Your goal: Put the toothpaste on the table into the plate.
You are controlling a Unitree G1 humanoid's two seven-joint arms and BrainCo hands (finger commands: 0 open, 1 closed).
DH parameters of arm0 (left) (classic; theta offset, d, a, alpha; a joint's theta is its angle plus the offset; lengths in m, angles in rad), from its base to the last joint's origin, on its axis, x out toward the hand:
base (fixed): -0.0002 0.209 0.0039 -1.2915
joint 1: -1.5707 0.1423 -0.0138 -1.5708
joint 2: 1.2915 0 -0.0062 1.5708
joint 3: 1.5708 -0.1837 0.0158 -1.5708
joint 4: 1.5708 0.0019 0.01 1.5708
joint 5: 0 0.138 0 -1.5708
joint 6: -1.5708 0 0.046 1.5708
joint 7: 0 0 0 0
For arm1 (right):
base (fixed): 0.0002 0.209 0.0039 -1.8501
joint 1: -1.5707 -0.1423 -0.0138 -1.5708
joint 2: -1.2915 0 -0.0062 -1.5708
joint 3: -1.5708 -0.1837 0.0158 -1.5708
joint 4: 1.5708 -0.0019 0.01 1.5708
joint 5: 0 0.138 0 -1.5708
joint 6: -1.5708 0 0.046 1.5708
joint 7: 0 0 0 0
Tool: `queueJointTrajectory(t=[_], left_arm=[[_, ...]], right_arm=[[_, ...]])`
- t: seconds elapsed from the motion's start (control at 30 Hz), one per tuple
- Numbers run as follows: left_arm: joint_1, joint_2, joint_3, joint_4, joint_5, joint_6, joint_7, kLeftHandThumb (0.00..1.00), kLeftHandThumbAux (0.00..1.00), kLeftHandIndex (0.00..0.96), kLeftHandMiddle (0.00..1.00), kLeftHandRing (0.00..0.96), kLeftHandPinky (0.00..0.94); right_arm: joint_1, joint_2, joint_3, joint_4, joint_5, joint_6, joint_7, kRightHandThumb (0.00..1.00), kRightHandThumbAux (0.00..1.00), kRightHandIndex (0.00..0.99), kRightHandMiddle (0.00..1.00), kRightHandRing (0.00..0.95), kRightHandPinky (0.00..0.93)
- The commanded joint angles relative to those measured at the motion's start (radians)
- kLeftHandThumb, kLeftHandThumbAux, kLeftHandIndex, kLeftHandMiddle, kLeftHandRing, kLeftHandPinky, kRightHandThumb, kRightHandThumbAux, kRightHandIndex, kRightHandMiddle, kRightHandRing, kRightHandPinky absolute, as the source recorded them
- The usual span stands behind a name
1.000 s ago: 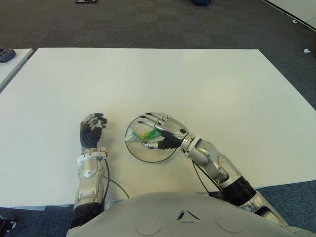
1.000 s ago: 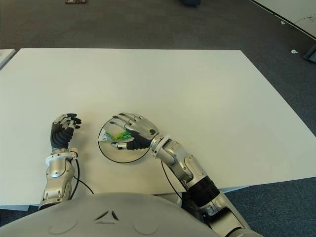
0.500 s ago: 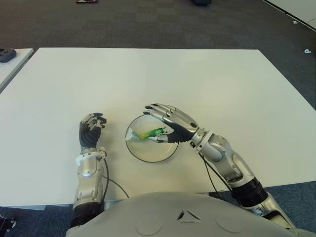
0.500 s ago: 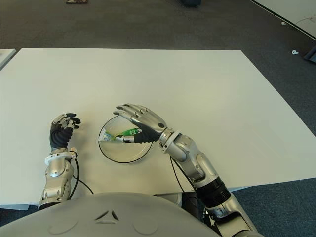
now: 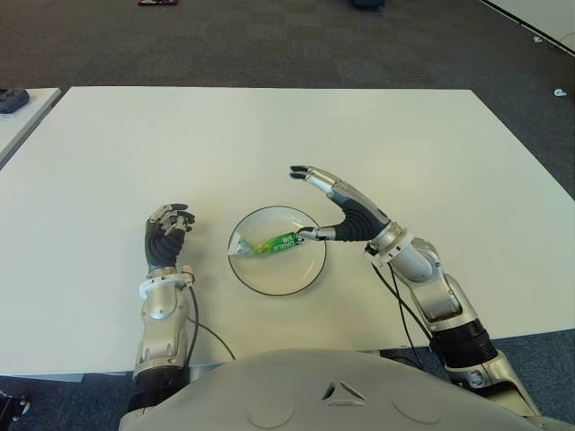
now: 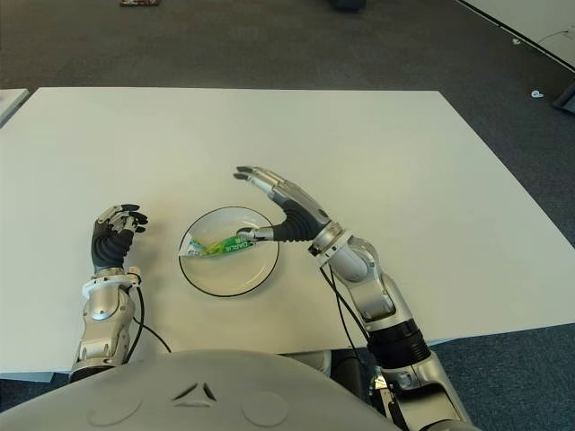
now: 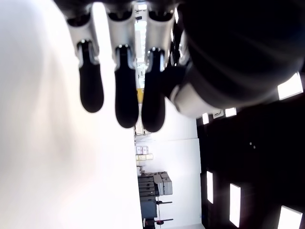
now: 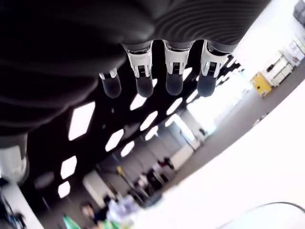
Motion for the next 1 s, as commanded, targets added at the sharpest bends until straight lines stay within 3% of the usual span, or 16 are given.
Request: queueJointTrajectory(t=[0.03,0.17,0.33,0.47,0.5,0.57,0.63,0.83,1.0], left_arm=[[-0.018,0.006,-0.001,0.022,-0.005,-0.004,-0.008,0.705,0.716,0.429,0.544,0.521,0.491],[-0.021,0.010,-0.002,0.027,-0.003,-0.004,-0.008,0.705,0.716,0.429,0.539,0.518,0.488],[-0.028,0.015,-0.001,0.035,0.003,-0.002,-0.005,0.705,0.717,0.429,0.530,0.513,0.483],[-0.031,0.019,-0.004,0.040,0.008,-0.007,-0.003,0.704,0.717,0.428,0.526,0.511,0.481],[-0.032,0.020,-0.005,0.041,0.008,-0.008,-0.004,0.704,0.717,0.428,0.526,0.511,0.482],[-0.035,0.022,-0.005,0.046,0.008,-0.010,-0.005,0.704,0.718,0.428,0.526,0.510,0.483],[-0.036,0.022,-0.005,0.047,0.006,-0.008,-0.005,0.704,0.718,0.428,0.525,0.508,0.481],[-0.040,0.021,-0.006,0.048,0.004,-0.002,-0.002,0.704,0.718,0.428,0.519,0.504,0.480],[-0.048,0.021,-0.007,0.057,0.003,-0.003,-0.002,0.704,0.718,0.428,0.521,0.507,0.481]], right_arm=[[0.039,0.112,-0.029,0.038,0.114,-0.011,-0.060,0.052,0.782,0.213,0.243,0.210,0.232],[0.059,0.159,-0.050,0.045,0.140,-0.004,-0.087,0.057,0.870,0.284,0.306,0.267,0.254],[0.105,0.245,-0.092,0.019,0.131,0.094,-0.179,0.081,0.934,0.350,0.343,0.310,0.301],[0.110,0.285,-0.125,0.020,0.113,0.153,-0.236,0.086,0.962,0.400,0.394,0.359,0.334],[0.106,0.290,-0.136,0.032,0.111,0.158,-0.248,0.301,0.881,0.408,0.417,0.384,0.358],[0.095,0.294,-0.162,0.077,0.111,0.150,-0.270,0.490,0.811,0.416,0.446,0.415,0.390],[0.093,0.295,-0.182,0.133,0.112,0.113,-0.288,0.608,0.767,0.421,0.473,0.446,0.423],[0.101,0.305,-0.201,0.213,0.102,0.043,-0.321,0.682,0.739,0.426,0.504,0.480,0.462],[0.102,0.320,-0.211,0.246,0.095,0.061,-0.353,0.691,0.734,0.428,0.519,0.497,0.491]])
